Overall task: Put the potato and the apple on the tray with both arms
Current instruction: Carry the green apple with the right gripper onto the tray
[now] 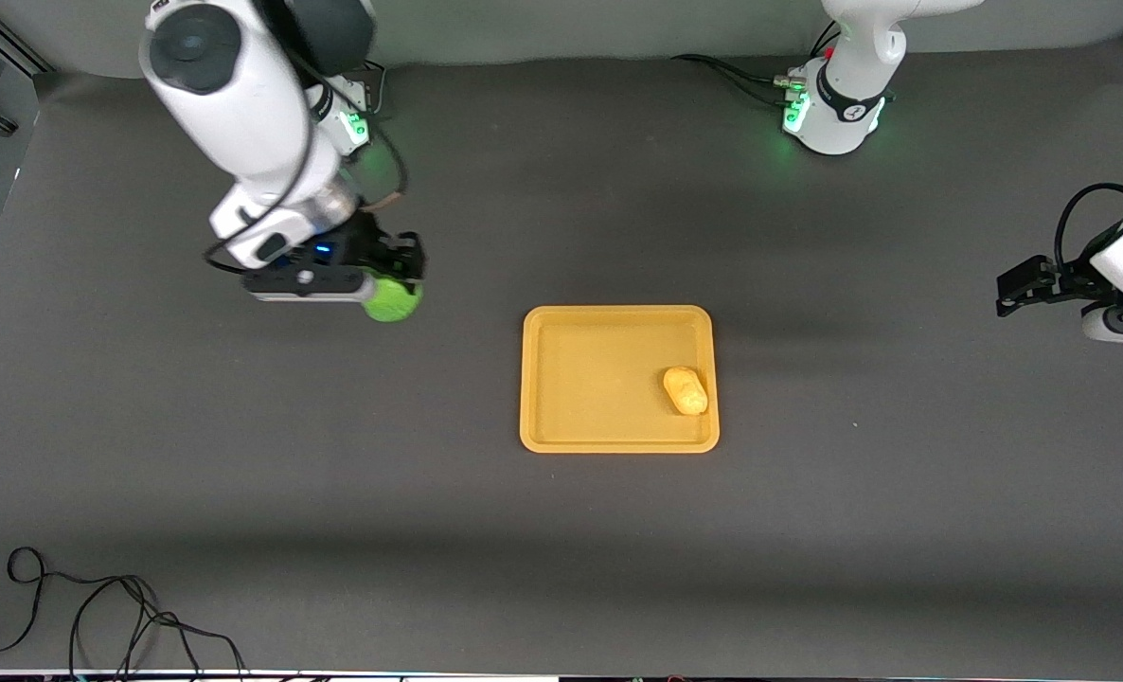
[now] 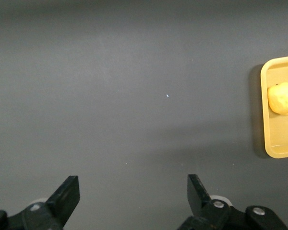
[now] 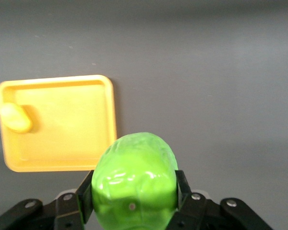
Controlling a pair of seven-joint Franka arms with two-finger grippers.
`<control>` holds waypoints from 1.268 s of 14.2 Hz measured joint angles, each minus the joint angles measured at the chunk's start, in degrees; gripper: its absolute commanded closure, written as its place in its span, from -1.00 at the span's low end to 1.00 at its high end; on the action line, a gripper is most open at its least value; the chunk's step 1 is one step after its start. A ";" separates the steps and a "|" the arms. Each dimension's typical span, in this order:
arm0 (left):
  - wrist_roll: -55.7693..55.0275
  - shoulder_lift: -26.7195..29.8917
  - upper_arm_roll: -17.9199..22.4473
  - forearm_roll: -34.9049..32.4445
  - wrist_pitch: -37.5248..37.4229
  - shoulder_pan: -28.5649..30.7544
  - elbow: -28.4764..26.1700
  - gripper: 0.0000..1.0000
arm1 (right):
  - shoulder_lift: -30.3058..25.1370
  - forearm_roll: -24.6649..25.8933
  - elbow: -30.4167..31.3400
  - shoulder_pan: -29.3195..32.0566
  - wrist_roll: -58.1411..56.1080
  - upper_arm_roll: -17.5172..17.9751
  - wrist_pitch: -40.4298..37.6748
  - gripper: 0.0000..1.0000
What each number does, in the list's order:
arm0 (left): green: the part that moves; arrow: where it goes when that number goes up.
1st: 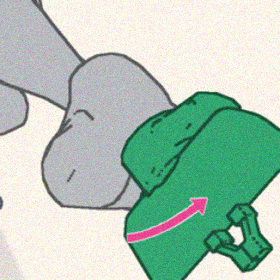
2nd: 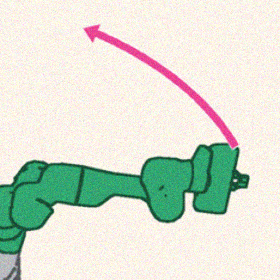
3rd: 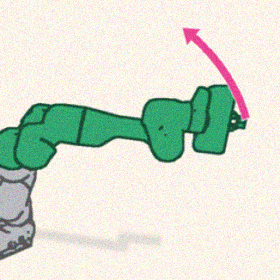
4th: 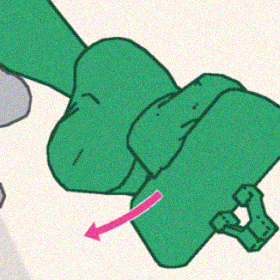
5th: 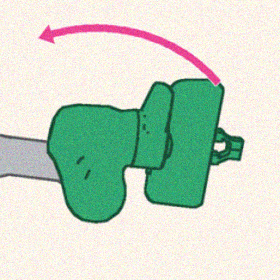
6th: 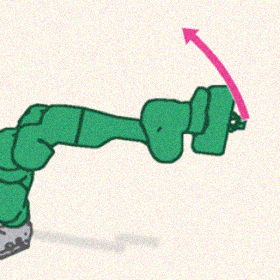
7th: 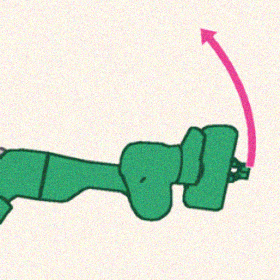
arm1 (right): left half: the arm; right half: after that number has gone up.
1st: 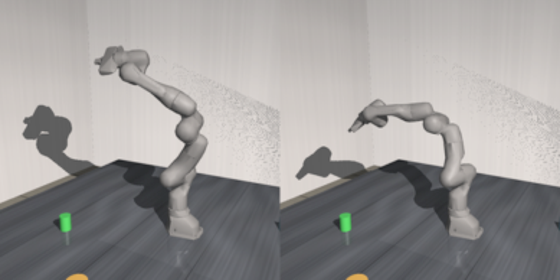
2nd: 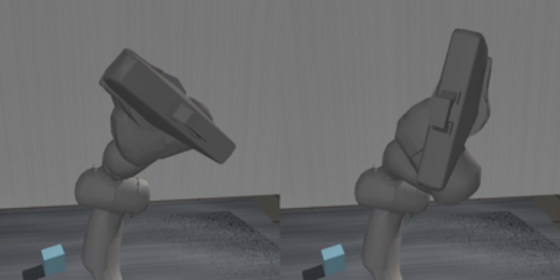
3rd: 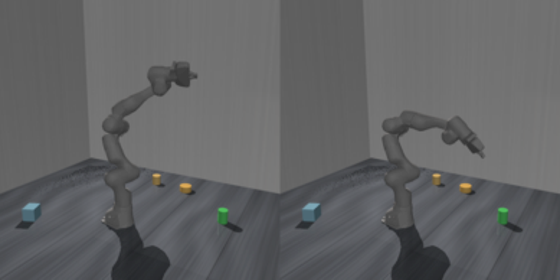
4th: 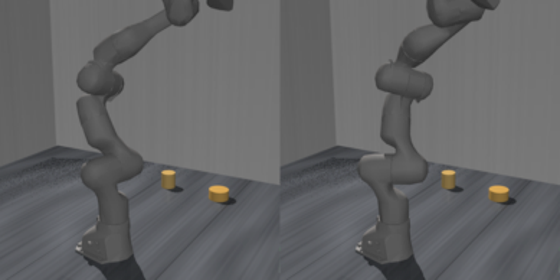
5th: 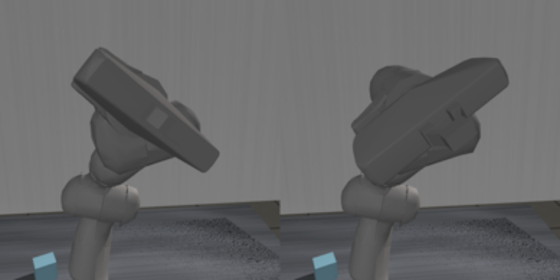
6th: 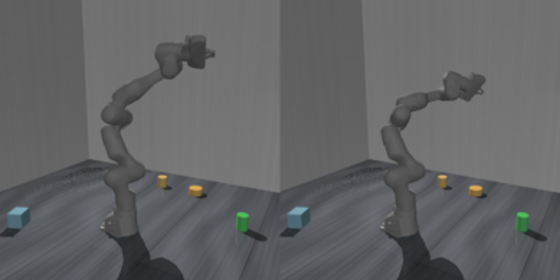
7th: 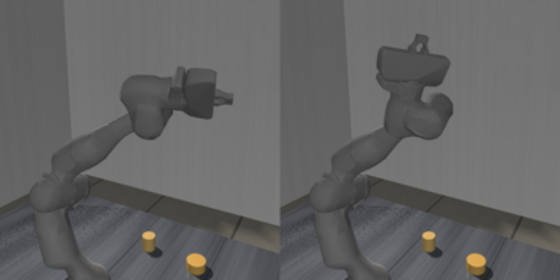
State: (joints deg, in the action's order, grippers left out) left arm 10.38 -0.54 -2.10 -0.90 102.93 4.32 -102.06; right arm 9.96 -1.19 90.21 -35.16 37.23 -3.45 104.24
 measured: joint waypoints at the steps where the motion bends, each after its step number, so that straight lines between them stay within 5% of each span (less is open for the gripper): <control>1: -0.01 -0.06 -0.06 0.00 0.00 0.00 -0.32 -1.00 | 3.82 0.00 -4.70 -2.08 3.67 0.14 -0.84 0.21; 7: 0.03 0.61 -0.12 -0.09 0.37 0.02 -0.37 -1.00 | 27.62 0.03 -29.52 -13.64 23.79 0.46 -2.03 0.21; 18: 0.54 0.74 -0.14 -0.16 0.17 0.02 -0.39 -1.00 | 48.46 3.10 -32.46 -13.77 25.45 -0.50 16.59 0.21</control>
State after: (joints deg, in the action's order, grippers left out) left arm 10.92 0.20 -2.24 -1.07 103.10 4.34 -102.44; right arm 58.42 1.91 57.76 -48.93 62.68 -3.95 120.82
